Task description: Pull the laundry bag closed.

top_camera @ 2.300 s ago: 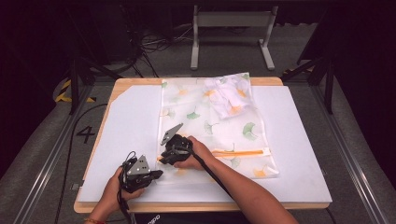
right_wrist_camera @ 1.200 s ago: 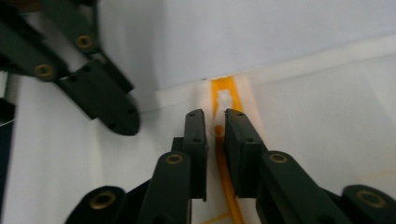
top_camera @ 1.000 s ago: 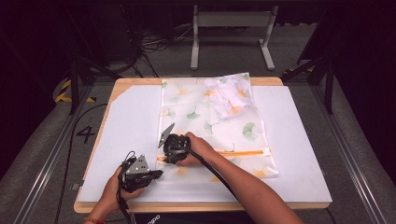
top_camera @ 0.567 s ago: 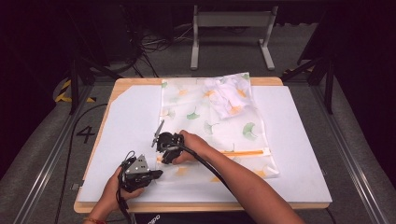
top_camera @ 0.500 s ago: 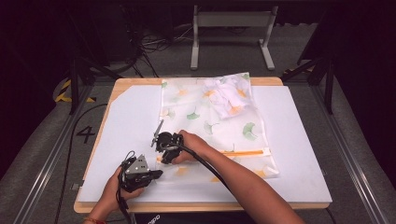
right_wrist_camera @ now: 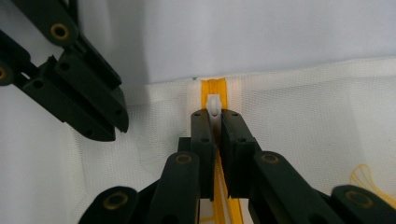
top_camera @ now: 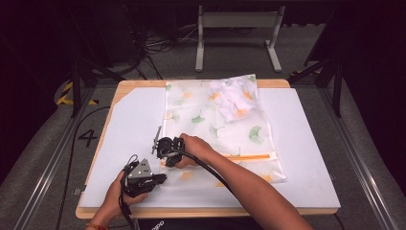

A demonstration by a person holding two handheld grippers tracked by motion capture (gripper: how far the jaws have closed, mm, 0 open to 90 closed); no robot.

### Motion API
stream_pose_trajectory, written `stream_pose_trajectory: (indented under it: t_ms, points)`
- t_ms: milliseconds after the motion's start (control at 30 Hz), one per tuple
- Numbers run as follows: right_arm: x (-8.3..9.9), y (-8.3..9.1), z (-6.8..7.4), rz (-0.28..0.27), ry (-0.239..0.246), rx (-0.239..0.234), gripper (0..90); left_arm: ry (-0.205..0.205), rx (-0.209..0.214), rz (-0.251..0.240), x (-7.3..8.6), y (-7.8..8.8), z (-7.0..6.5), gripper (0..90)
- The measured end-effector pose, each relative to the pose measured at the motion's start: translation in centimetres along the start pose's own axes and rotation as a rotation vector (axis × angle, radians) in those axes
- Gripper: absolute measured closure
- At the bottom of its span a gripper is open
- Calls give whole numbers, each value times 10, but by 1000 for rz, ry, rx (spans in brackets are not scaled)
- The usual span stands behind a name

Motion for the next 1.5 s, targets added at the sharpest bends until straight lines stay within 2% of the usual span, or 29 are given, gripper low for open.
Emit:
stream_pose_trajectory:
  t_ms: [100,300,333,400,467,500,533,633,700,933,1000,1033,1133,1167,1233,1333,1367,1500]
  points:
    - [1,1,0,-30,15,18,844,23,-29,-3,1,0,9,851]
    - [4,2,2,-76,31,36,844,23,-79,-4,-5,4,21,843]
    - [4,2,2,-81,28,38,845,30,-103,-9,-7,5,26,840]
    - [5,3,2,-97,32,39,844,61,-91,-32,-11,5,33,841]
    - [5,5,2,-108,37,37,845,84,-110,-24,-10,2,41,831]
    - [5,5,2,-115,42,41,844,108,-103,-35,-11,0,44,825]
    - [5,6,2,-120,39,44,845,131,-77,-52,-12,-2,45,812]
    - [5,6,3,-113,49,57,844,122,-88,-52,-16,-7,49,794]
    - [5,5,4,-113,51,60,844,142,-88,-52,-18,-9,53,794]
    - [6,2,5,-109,40,65,845,140,-50,-53,-22,-18,51,779]
    - [6,1,6,-112,35,61,844,132,-53,-27,-20,-21,50,789]
    - [6,1,6,-115,38,55,844,140,-53,-20,-19,-22,50,798]
    - [6,0,6,-119,32,56,844,141,-54,-14,-16,-23,51,819]
    - [6,0,6,-123,30,55,844,142,-39,-14,-15,-24,50,832]
    - [7,0,6,-124,21,53,844,118,-42,0,-15,-25,49,887]
    - [7,0,5,-122,29,53,845,90,-45,14,-15,-25,50,900]
    - [7,0,5,-118,28,52,845,102,-42,5,-15,-25,49,900]
    - [7,0,5,-106,28,52,845,99,-35,0,-15,-25,50,900]
Point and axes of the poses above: each handheld gripper's, and its own axes: y roughly backward along the jaws, x roughly out of its underside, z roughly to its left, the point moved 9 cm from there along -y, roughly forward along the jaws, and after that the axes turned 7 degrees about -y, right-handed, at the moved point
